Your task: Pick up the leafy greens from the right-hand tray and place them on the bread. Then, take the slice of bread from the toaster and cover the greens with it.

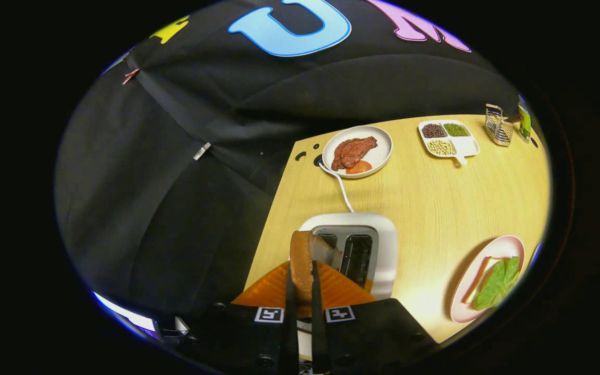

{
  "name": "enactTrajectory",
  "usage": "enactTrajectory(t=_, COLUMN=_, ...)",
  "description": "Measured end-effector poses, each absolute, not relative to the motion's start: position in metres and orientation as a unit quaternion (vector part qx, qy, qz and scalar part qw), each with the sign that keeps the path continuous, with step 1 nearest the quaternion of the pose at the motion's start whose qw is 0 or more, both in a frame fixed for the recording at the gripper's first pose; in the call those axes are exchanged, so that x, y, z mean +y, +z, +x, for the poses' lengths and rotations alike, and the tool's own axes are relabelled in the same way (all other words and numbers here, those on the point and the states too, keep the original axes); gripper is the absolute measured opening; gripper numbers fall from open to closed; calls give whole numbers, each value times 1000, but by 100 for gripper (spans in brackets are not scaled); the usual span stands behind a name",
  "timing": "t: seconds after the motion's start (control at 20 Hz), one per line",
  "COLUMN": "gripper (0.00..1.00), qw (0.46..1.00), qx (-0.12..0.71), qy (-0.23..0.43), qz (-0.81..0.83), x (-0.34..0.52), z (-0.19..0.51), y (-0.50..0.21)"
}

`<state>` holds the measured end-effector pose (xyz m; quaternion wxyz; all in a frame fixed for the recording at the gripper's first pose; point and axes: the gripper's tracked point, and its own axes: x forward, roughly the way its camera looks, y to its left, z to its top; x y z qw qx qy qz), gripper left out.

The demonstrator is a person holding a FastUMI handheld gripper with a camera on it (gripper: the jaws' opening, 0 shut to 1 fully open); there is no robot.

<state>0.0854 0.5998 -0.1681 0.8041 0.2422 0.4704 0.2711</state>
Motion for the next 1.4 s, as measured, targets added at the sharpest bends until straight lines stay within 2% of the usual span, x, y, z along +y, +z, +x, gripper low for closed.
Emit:
enactTrajectory(t=0.5, gripper=14, qw=813, qx=388, qy=323, qz=289, x=538, z=89, y=-67)
enactTrajectory(t=0.7, gripper=14, qw=827, qx=358, qy=317, qz=295, x=488, z=90, y=-51)
enactTrajectory(t=0.95, gripper=14, qw=838, qx=338, qy=319, qz=285, x=429, z=79, y=-61)
enactTrajectory(t=1.4, gripper=14, qw=831, qx=384, qy=251, qz=315, x=346, z=65, y=-153)
